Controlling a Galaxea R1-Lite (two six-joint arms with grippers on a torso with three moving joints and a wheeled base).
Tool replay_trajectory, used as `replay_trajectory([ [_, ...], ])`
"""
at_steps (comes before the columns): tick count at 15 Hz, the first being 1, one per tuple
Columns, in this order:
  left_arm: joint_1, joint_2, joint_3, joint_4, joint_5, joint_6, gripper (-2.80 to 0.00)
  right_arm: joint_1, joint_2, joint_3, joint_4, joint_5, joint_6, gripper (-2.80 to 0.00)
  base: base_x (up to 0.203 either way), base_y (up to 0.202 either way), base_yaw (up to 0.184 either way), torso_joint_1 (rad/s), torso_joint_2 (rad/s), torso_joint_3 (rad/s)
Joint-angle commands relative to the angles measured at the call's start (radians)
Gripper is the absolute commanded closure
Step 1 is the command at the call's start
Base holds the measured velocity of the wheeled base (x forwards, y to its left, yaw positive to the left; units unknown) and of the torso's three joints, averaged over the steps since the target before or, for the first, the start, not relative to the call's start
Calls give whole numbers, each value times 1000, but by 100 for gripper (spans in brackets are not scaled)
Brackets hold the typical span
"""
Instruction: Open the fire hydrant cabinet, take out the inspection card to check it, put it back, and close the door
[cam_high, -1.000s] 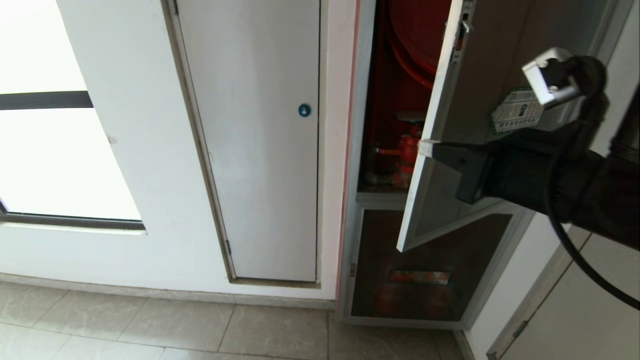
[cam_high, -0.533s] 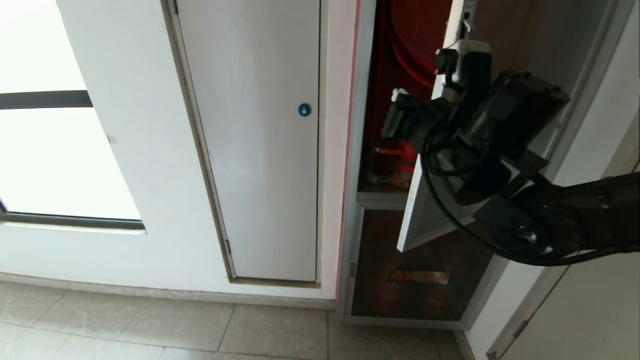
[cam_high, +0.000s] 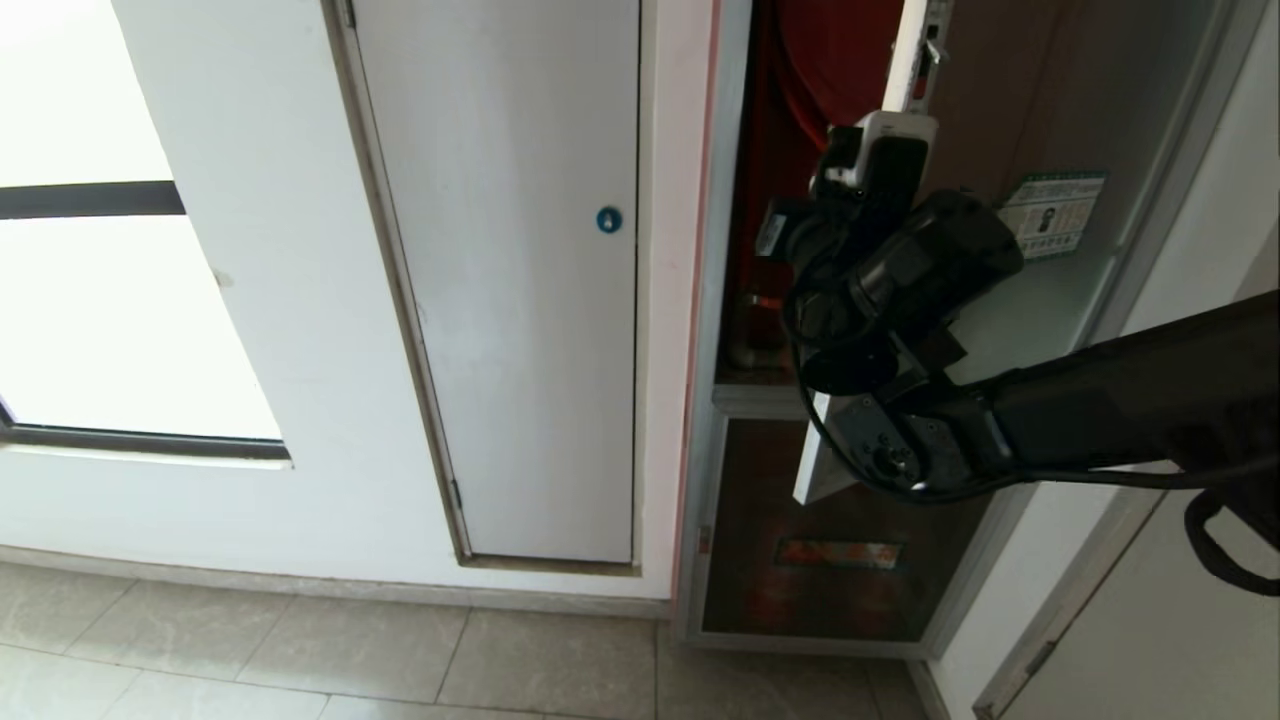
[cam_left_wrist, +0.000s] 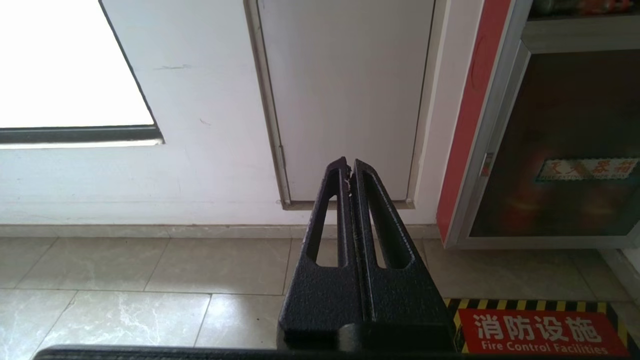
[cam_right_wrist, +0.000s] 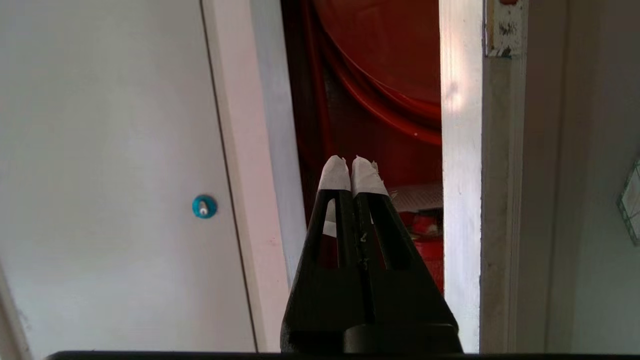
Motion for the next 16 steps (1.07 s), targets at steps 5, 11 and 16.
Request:
replay_trajectory([
  [5,0,1,12,0,0,0,0,-22,124,-153,-7,-68,-3,0,0,0,0,0,0,0],
  [11,0,1,12,0,0,0,0,-33,167,-243,-2,-110,-3,0,0,0,0,0,0,0],
  [16,0,1,12,0,0,0,0,-43,190,-286,10,-112,-3,0,0,0,0,0,0,0],
])
